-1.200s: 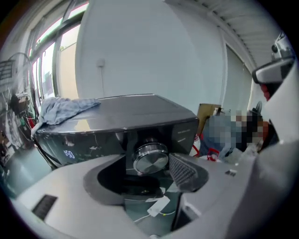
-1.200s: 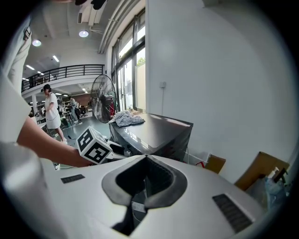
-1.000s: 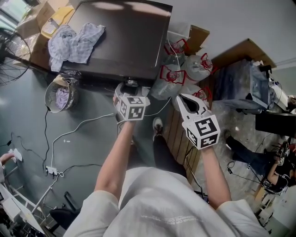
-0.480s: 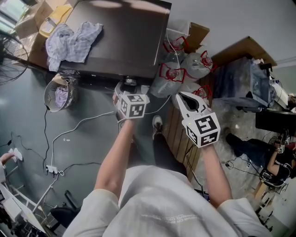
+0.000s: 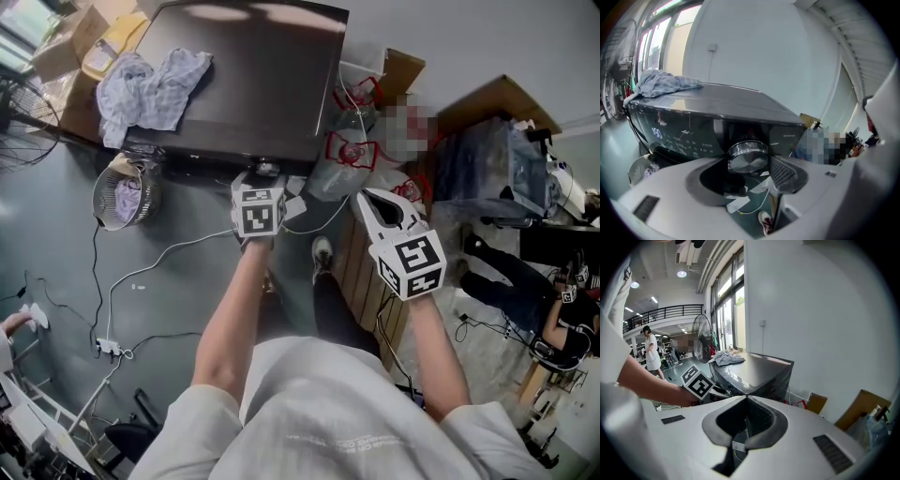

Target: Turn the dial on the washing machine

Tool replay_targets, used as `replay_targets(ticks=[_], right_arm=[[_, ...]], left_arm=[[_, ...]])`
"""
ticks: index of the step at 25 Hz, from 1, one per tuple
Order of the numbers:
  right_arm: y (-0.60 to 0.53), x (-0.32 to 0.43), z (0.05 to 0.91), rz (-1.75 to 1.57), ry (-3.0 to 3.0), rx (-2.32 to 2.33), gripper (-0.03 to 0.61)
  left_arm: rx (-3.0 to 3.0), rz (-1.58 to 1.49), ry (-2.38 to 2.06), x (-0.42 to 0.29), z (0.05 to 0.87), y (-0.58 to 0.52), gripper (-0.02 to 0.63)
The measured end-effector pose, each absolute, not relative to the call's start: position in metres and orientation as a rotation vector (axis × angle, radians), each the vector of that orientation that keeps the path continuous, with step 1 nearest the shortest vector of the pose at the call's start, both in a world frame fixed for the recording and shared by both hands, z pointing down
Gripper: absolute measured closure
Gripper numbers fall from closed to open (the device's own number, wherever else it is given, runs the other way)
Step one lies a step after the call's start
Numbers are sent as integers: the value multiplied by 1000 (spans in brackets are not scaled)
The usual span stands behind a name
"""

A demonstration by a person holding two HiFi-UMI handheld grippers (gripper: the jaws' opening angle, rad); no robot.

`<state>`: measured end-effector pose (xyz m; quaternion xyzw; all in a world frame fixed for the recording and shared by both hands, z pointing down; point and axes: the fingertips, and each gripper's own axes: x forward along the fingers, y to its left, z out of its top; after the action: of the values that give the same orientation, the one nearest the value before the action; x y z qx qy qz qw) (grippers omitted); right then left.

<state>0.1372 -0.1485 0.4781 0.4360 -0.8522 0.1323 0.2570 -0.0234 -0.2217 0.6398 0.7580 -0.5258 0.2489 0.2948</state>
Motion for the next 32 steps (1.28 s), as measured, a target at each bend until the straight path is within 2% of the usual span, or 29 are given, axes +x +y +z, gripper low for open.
replay_targets(ticks=[32], right_arm=[[-144, 125, 482, 430, -2334, 1190, 565]], left_arm=[[1870, 280, -1007, -25, 637, -222, 339]])
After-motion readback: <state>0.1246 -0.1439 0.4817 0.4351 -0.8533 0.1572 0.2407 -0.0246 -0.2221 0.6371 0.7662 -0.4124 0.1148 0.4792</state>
